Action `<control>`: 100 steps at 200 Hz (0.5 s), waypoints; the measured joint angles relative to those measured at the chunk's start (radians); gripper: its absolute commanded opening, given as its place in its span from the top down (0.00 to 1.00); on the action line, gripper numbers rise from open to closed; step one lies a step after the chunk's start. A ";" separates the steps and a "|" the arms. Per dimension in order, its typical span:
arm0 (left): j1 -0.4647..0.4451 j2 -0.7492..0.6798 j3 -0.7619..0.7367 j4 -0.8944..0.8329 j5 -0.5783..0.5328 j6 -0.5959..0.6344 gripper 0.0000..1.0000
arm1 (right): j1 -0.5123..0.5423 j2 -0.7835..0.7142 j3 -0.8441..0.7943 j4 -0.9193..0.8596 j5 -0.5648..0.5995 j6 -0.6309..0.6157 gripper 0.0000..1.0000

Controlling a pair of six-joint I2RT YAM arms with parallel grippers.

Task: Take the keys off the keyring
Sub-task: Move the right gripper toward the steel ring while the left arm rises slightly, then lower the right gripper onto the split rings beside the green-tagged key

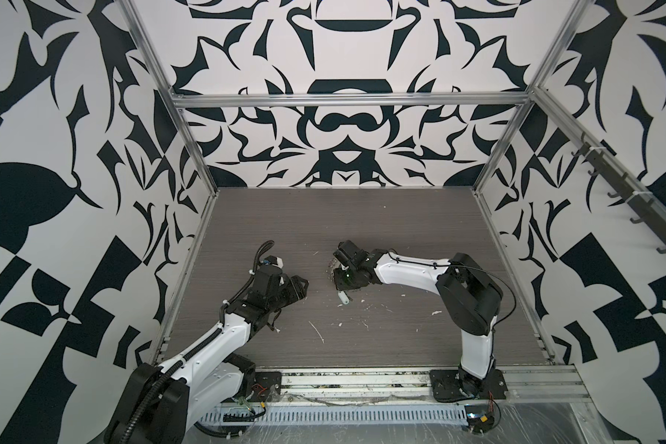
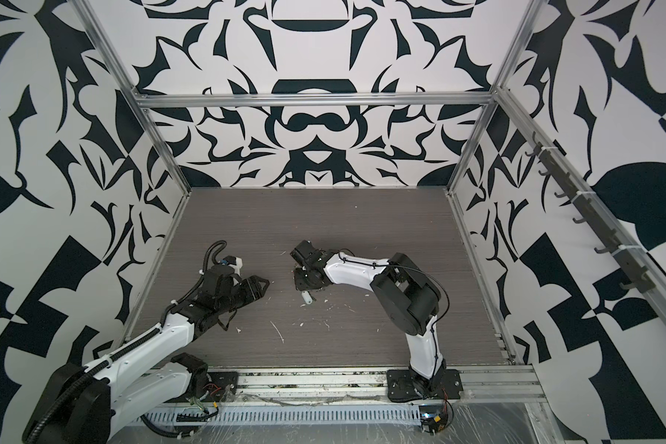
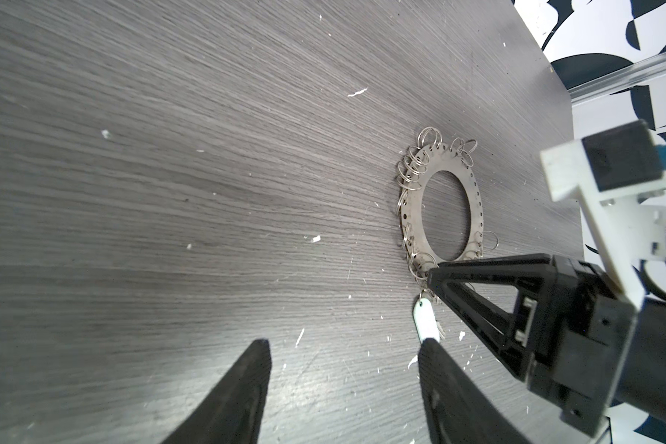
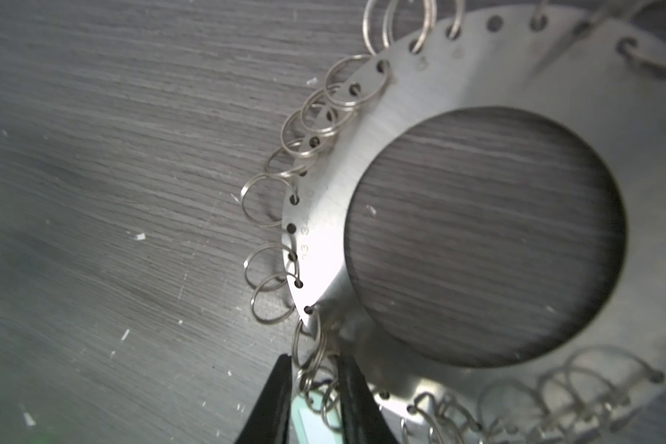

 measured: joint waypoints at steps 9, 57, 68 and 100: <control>0.000 -0.002 -0.001 -0.005 0.001 -0.001 0.35 | 0.000 0.007 0.008 -0.001 -0.002 -0.004 0.87; 0.000 -0.042 -0.018 -0.027 -0.002 -0.001 0.35 | 0.002 0.018 0.051 -0.041 -0.007 -0.034 1.00; 0.000 -0.045 -0.017 -0.027 -0.003 -0.001 0.36 | 0.003 0.018 0.054 -0.062 -0.010 -0.048 1.00; 0.000 -0.046 -0.017 -0.040 -0.001 0.000 0.36 | 0.006 0.005 0.054 -0.151 -0.007 -0.109 1.00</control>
